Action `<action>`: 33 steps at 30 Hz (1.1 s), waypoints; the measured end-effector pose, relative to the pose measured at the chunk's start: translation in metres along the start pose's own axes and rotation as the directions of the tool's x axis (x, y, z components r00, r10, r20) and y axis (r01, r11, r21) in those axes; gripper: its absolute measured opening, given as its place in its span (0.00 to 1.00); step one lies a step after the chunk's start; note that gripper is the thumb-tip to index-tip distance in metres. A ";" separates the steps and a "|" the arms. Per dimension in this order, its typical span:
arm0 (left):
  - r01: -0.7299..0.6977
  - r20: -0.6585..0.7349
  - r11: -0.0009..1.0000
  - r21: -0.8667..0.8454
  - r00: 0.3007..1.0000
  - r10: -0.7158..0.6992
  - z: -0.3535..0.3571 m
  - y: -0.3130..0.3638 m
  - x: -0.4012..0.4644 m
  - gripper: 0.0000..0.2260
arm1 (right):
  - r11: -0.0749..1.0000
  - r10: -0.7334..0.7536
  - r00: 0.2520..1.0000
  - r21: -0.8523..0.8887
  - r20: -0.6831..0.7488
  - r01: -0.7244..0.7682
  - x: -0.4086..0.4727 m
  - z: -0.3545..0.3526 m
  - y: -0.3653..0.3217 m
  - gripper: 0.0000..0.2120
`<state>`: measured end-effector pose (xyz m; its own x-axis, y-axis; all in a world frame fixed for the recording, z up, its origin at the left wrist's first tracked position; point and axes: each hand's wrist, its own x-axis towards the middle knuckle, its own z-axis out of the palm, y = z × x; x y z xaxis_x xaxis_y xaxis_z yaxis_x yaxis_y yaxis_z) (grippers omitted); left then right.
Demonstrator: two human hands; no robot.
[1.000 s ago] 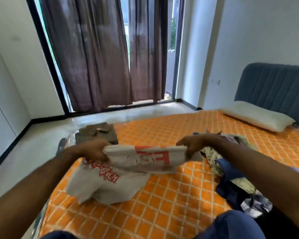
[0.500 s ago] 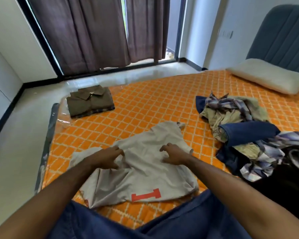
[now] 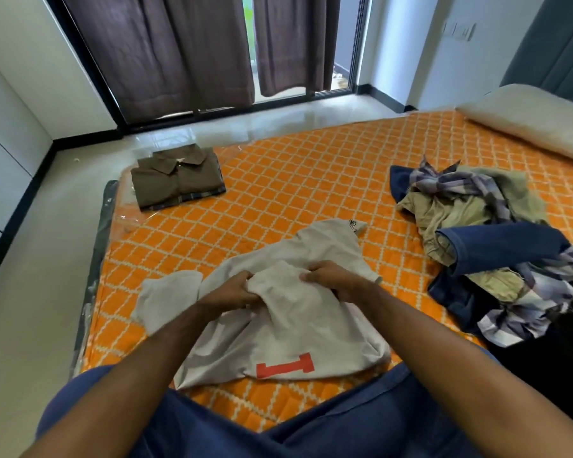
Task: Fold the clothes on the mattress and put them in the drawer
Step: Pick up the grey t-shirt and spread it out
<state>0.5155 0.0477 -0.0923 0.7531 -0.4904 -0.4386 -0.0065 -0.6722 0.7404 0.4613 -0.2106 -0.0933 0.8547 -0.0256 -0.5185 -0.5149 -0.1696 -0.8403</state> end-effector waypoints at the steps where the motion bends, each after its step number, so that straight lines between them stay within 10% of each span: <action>1: -0.023 -0.021 0.998 0.060 1.000 0.024 -0.006 0.002 0.001 0.24 | 0.997 -0.024 0.998 0.071 0.055 0.020 -0.006 -0.009 -0.007 0.06; 5: -0.171 -0.085 0.972 0.159 0.979 0.186 -0.025 0.025 0.002 0.20 | 0.949 -0.173 0.973 0.290 0.149 0.124 -0.032 -0.048 -0.043 0.04; 9: -0.200 -0.056 0.974 -0.110 0.979 0.195 -0.022 0.062 -0.002 0.14 | 0.926 -0.232 0.952 0.344 0.201 0.153 -0.048 -0.071 -0.068 0.10; 19: -0.447 -0.215 0.848 -0.285 0.892 0.398 -0.022 0.150 -0.024 0.14 | 0.846 -0.476 0.879 0.280 0.010 0.455 -0.075 -0.053 -0.103 0.19; 23: -0.341 -0.122 0.850 -0.401 0.940 0.320 -0.039 0.148 -0.029 0.16 | 0.824 -0.496 0.865 0.273 -0.079 0.497 -0.090 -0.055 -0.144 0.16; 29: -0.487 0.063 0.834 0.259 0.871 0.488 -0.024 0.126 -0.028 0.24 | 0.761 -0.585 0.811 0.330 -0.022 0.558 -0.124 -0.071 -0.204 0.22; 33: -0.298 -0.065 0.717 0.630 0.900 0.431 -0.011 0.096 -0.010 0.22 | 0.758 -0.610 0.792 0.295 0.007 0.582 -0.133 -0.081 -0.217 0.19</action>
<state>0.5147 -0.0055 -0.0110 0.7178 -0.6949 -0.0430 -0.6434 -0.6857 0.3405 0.4648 -0.2500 0.1712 0.9908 0.0899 0.1011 0.0872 0.1466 -0.9853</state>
